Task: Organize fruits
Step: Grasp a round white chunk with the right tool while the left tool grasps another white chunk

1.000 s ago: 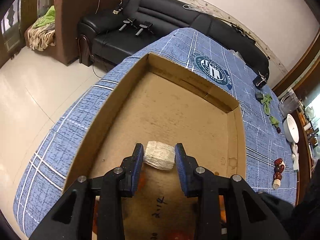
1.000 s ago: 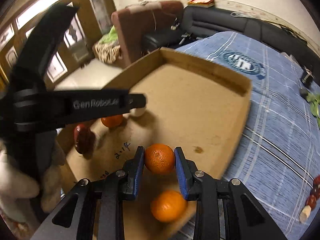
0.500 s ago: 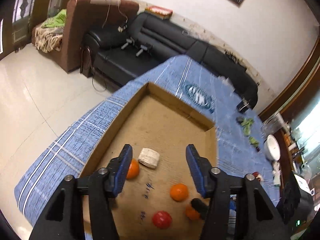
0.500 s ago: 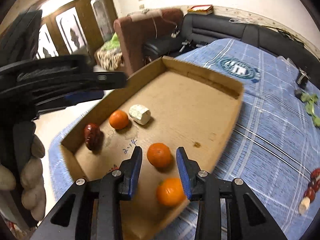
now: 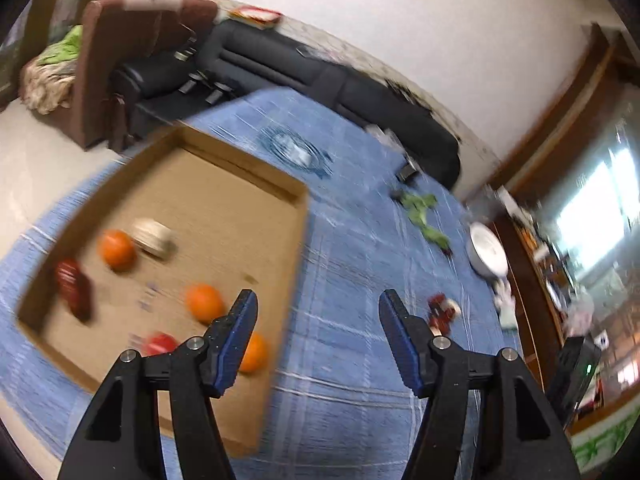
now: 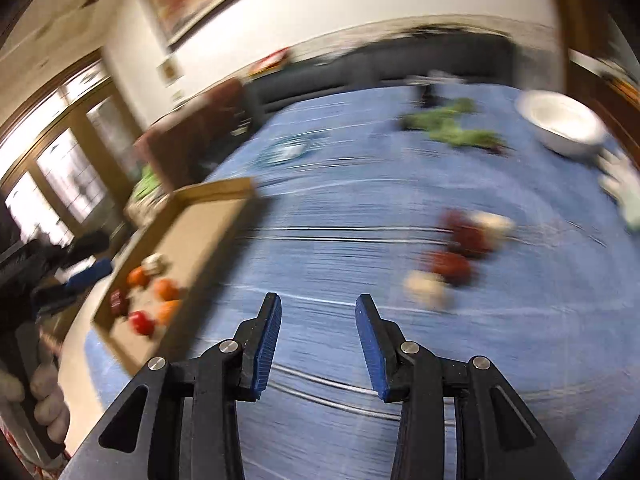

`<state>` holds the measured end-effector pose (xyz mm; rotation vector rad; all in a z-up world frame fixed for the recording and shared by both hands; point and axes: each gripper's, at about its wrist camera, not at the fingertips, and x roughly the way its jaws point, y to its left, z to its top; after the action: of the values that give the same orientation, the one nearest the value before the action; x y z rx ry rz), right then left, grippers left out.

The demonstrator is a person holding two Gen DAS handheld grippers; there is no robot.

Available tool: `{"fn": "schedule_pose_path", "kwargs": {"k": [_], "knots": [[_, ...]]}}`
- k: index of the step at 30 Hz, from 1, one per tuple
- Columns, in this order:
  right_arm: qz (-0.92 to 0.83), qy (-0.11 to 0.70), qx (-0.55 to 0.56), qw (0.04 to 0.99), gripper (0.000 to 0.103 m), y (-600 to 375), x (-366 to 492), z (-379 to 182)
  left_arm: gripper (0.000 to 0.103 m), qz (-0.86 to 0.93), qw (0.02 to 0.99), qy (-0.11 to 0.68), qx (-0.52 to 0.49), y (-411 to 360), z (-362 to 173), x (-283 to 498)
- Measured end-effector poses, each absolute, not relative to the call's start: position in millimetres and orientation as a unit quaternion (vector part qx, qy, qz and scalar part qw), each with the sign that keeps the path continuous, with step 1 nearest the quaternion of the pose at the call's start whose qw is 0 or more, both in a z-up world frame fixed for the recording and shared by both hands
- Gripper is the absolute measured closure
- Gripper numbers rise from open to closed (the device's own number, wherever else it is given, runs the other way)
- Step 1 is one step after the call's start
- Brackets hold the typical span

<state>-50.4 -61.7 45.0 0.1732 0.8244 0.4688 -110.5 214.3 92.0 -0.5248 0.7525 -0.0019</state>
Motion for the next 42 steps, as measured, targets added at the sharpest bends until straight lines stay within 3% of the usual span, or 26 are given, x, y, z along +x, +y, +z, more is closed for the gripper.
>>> {"fn": "schedule_pose_path", "kwargs": {"k": [5, 11, 42], "knots": [[0.135, 0.408, 0.12, 0.895, 0.061, -143.5, -45.9, 30.4, 0.041, -0.049, 0.882, 0.408, -0.231, 160.1, 70.3, -89.4], [0.123, 0.405, 0.133, 0.896, 0.061, -170.8, -39.7, 25.4, 0.041, -0.062, 0.883, 0.423, -0.196, 125.3, 66.2, -85.2], [0.145, 0.413, 0.125, 0.89, 0.061, -132.1, 24.9, 18.2, 0.041, -0.056, 0.879, 0.437, -0.184, 125.1, 39.7, -75.2]]}}
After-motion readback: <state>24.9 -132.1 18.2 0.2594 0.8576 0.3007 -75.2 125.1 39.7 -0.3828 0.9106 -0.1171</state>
